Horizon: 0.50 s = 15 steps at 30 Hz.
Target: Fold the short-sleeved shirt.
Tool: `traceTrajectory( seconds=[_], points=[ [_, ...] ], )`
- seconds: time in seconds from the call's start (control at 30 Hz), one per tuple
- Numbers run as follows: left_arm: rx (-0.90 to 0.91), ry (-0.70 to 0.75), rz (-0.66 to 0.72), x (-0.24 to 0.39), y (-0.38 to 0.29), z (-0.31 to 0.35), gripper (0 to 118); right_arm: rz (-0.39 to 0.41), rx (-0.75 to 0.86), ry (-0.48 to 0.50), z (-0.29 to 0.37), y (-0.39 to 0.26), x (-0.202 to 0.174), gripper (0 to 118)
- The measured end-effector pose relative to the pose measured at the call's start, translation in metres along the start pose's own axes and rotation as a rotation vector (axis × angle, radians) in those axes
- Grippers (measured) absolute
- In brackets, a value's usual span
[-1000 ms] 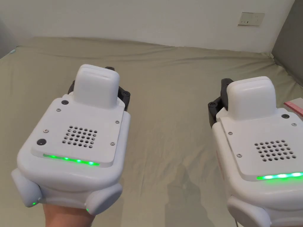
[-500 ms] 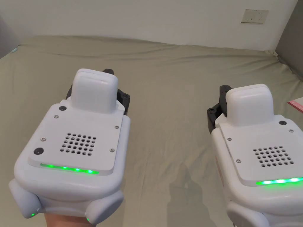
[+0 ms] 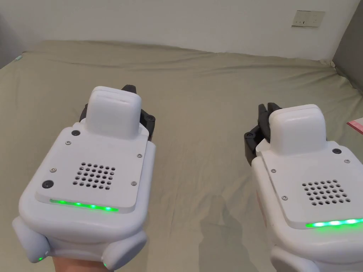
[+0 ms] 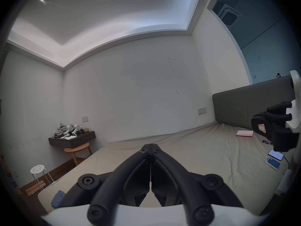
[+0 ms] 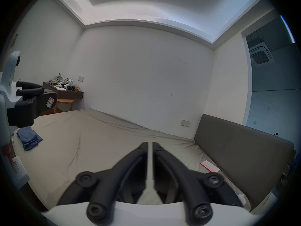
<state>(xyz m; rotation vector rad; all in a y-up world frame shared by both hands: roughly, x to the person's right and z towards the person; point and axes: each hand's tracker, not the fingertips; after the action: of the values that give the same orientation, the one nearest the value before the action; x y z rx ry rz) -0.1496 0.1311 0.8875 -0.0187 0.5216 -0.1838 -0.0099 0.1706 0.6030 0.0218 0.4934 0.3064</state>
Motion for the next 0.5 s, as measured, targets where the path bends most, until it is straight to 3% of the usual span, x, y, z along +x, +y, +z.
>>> traceTrajectory(
  seconds=[0.03,0.1,0.13,0.17,0.23,0.27,0.5],
  points=[
    [-0.002,0.002,0.000,0.001,0.000,0.000,0,-0.008,0.000,0.001,0.000,0.000,0.001,37],
    [-0.003,0.006,0.000,0.001,0.000,-0.001,20,-0.023,-0.006,0.006,-0.002,0.001,0.004,99],
    [-0.007,0.004,0.000,0.000,0.001,-0.001,29,-0.028,-0.004,0.001,-0.002,0.000,0.005,109],
    [-0.011,0.002,0.002,0.000,0.001,-0.001,40,-0.031,0.013,-0.007,0.000,0.000,0.005,110],
    [-0.026,0.001,0.006,-0.002,0.004,-0.003,97,-0.024,0.019,-0.011,0.000,0.000,0.007,110],
    [-0.041,-0.002,0.009,-0.002,0.006,-0.006,118,-0.021,0.018,-0.010,-0.001,0.001,0.007,110],
    [-0.030,0.005,0.016,-0.001,0.003,-0.003,118,-0.123,-0.053,0.127,-0.003,0.007,0.019,110]
  ],
)
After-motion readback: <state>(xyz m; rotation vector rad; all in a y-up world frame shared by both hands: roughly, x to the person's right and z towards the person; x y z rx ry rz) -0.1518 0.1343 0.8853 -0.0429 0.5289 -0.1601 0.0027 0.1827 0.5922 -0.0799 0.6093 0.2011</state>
